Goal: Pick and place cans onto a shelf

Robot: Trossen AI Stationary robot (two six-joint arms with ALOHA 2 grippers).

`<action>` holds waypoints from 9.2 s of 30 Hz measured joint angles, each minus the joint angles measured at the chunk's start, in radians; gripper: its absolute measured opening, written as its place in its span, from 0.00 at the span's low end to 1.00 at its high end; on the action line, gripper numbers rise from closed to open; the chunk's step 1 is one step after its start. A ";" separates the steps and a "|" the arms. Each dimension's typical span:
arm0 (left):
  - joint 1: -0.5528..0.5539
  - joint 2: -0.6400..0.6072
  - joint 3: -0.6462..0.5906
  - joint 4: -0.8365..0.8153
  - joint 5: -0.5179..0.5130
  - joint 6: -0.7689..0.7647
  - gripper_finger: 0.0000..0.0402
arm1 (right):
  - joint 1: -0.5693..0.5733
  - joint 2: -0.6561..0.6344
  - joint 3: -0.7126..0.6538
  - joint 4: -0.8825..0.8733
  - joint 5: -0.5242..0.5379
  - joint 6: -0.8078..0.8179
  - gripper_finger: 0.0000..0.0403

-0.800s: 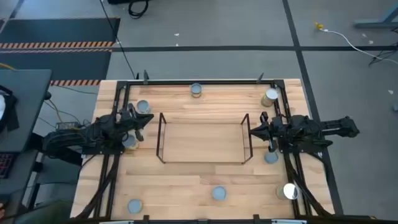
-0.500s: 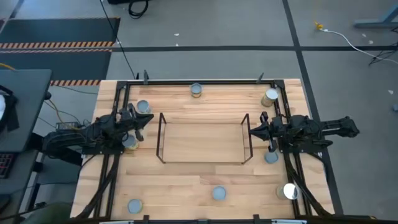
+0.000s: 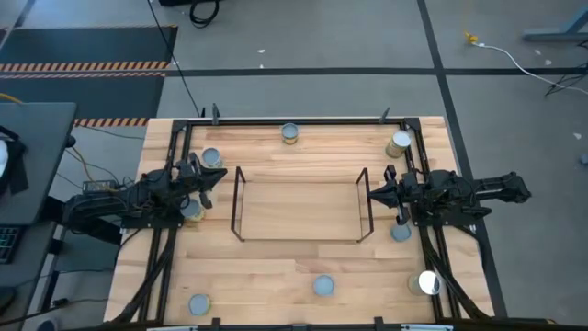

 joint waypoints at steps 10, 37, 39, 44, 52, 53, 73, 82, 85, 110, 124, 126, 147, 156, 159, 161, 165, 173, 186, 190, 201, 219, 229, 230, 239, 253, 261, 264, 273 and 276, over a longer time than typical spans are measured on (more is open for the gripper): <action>0.000 0.000 0.000 0.000 0.000 0.000 0.06 | 0.000 0.000 0.000 0.000 0.000 0.000 0.06; -0.001 -0.001 0.000 0.145 0.000 -0.388 0.06 | 0.000 0.000 0.000 0.000 0.000 0.000 0.06; 0.000 0.000 0.000 0.166 -0.006 -0.417 0.06 | 0.000 0.000 0.000 0.000 0.000 0.000 0.06; -0.002 0.001 0.016 0.151 0.042 -0.432 0.06 | 0.000 0.000 0.000 0.000 0.000 0.000 0.06; -0.002 0.174 0.429 -0.408 0.042 -0.393 0.01 | 0.000 0.000 0.000 0.000 0.000 0.000 0.06; -0.002 0.214 0.494 -0.497 0.040 -0.396 0.01 | 0.000 0.000 0.000 0.000 0.000 0.000 0.06; -0.001 1.062 0.935 -1.577 0.225 -0.593 0.76 | 0.000 0.000 0.000 0.000 0.000 0.000 0.06; 0.004 1.186 0.934 -1.582 0.282 -0.525 0.92 | 0.000 0.000 0.000 0.000 0.000 0.000 0.06; 0.003 1.173 0.934 -1.584 0.286 -0.531 0.92 | 0.000 0.000 0.000 0.000 0.000 0.000 0.06; -0.194 0.923 0.933 -1.537 0.162 -0.864 0.92 | 0.000 0.000 0.000 0.000 0.000 0.000 0.06; -0.400 1.009 0.916 -1.472 0.146 -1.165 0.92 | 0.000 0.000 0.000 0.001 0.000 0.000 0.06; -0.435 1.007 0.861 -1.425 0.148 -1.213 0.91 | 0.000 0.000 0.000 0.001 0.000 0.000 0.06; -0.495 1.034 0.691 -1.294 0.075 -1.208 0.39 | 0.000 0.000 0.000 0.001 0.000 0.000 0.06; -0.514 1.119 0.701 -1.303 0.079 -1.183 0.04 | 0.000 0.000 0.000 0.002 0.000 0.000 0.06; -0.527 1.125 0.728 -1.348 0.100 -1.183 0.03 | 0.000 0.000 0.000 0.003 0.000 0.000 0.06; -0.531 1.120 0.766 -1.404 0.114 -1.184 0.04 | 0.000 0.000 0.000 0.003 0.000 0.000 0.06; -0.533 1.122 0.861 -1.491 0.136 -1.179 0.04 | 0.000 0.000 0.000 0.008 0.000 0.000 0.06; -0.496 1.126 1.252 -1.662 0.130 -1.065 0.04 | 0.000 0.000 0.000 0.008 0.000 0.000 0.06; -0.461 1.179 1.863 -1.605 -0.191 -0.728 0.04 | 0.000 0.000 0.000 0.008 0.000 0.000 0.06; -0.458 1.228 1.886 -1.470 -0.199 -0.599 0.04 | 0.000 0.000 0.000 0.008 0.000 0.000 0.06; -0.299 1.606 2.020 -1.658 -0.088 -0.286 0.03 | 0.000 0.000 0.000 0.008 0.000 0.000 0.06; -0.221 1.803 1.728 -1.385 0.192 -0.052 0.05 | 0.000 0.000 0.000 0.008 0.000 0.000 0.06; -0.158 1.799 1.699 -1.411 0.142 -0.053 0.05 | 0.000 0.000 0.000 0.008 0.000 0.000 0.06; -0.150 1.802 1.699 -1.410 0.123 -0.057 0.05 | 0.000 0.000 0.000 0.008 0.000 0.000 0.06; -0.080 1.832 1.672 -1.393 0.085 -0.189 0.05 | 0.000 0.000 0.000 0.008 0.000 0.000 0.06; -0.144 1.831 1.602 -1.384 0.080 -0.283 0.13 | 0.000 0.000 0.000 0.008 0.000 0.000 0.06; -0.160 1.829 1.637 -1.412 0.087 -0.282 0.41 | 0.000 0.000 0.000 0.008 0.000 0.000 0.06; -0.160 1.820 1.708 -1.483 0.086 -0.280 0.51 | 0.000 0.000 0.000 0.008 0.000 0.000 0.06; -0.288 1.760 1.964 -1.510 0.083 -0.291 0.61 | 0.000 0.000 0.000 0.008 0.000 0.000 0.06; -0.400 1.719 1.965 -1.403 0.076 -0.290 0.58 | 0.000 0.000 0.000 0.013 0.000 0.000 0.06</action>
